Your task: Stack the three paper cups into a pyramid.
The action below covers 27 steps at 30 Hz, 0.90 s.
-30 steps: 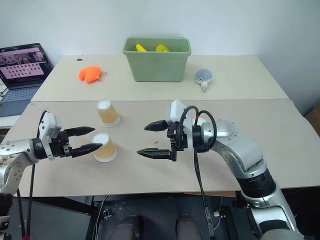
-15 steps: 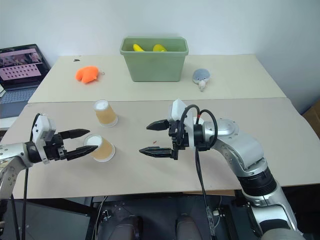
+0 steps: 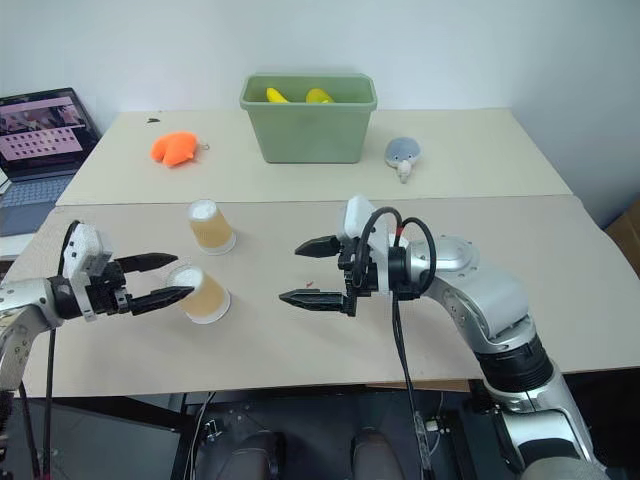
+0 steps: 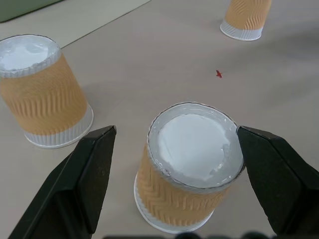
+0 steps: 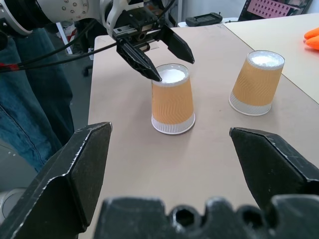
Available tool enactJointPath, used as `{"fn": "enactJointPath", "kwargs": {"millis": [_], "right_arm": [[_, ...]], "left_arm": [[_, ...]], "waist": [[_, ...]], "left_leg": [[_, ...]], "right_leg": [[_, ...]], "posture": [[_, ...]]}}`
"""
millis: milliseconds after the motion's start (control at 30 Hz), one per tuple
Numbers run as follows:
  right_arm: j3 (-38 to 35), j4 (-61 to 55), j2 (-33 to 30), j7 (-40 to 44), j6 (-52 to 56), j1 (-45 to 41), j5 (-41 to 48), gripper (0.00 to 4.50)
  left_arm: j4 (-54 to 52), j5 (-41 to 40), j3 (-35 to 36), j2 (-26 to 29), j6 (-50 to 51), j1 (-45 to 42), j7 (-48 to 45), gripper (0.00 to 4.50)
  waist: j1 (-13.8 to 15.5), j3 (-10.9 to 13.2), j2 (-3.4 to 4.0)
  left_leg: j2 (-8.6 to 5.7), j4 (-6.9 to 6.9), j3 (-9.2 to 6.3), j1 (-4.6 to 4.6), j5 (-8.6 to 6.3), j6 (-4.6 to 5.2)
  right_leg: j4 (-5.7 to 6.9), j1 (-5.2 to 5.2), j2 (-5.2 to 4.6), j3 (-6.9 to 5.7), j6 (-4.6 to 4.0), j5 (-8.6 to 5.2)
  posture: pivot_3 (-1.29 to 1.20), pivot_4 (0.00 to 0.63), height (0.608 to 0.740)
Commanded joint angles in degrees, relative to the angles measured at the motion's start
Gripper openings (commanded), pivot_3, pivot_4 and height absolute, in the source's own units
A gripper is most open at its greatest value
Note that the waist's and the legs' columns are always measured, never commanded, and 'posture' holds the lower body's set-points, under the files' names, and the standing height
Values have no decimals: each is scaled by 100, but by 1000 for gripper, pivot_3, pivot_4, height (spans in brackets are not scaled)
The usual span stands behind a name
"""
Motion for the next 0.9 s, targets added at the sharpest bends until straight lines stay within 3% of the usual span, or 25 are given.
{"fn": "enactJointPath", "kwargs": {"millis": [33, 367, 900], "right_arm": [[-122, -124, 31, -9, -150, 17, -28, 4477], [-88, 7, 81, 123, -261, -4, -130, 4477], [-240, -75, 116, -34, -244, 51, -136, 4477]], "left_arm": [[-187, -252, 186, 123, 278, -249, -17, 4098], [-469, -560, 412, 479, 827, -130, -232, 4098], [-104, -32, -117, 378, 343, -132, -534, 4098]], "waist": [[4, 0, 0], [-7, 0, 0], [2, 0, 0]], "left_leg": [[0, 1, -1, -3, 0, 0], [0, 10, 3, -38, 0, 0], [0, 16, 4, -44, 0, 0]], "right_leg": [[0, -2, 0, 0, 0, 0], [22, -47, 2, 5, 0, 0], [22, -49, 1, 5, 0, 0]], "posture": [[0, 150, 732], [0, 150, 732], [0, 150, 732]]}}
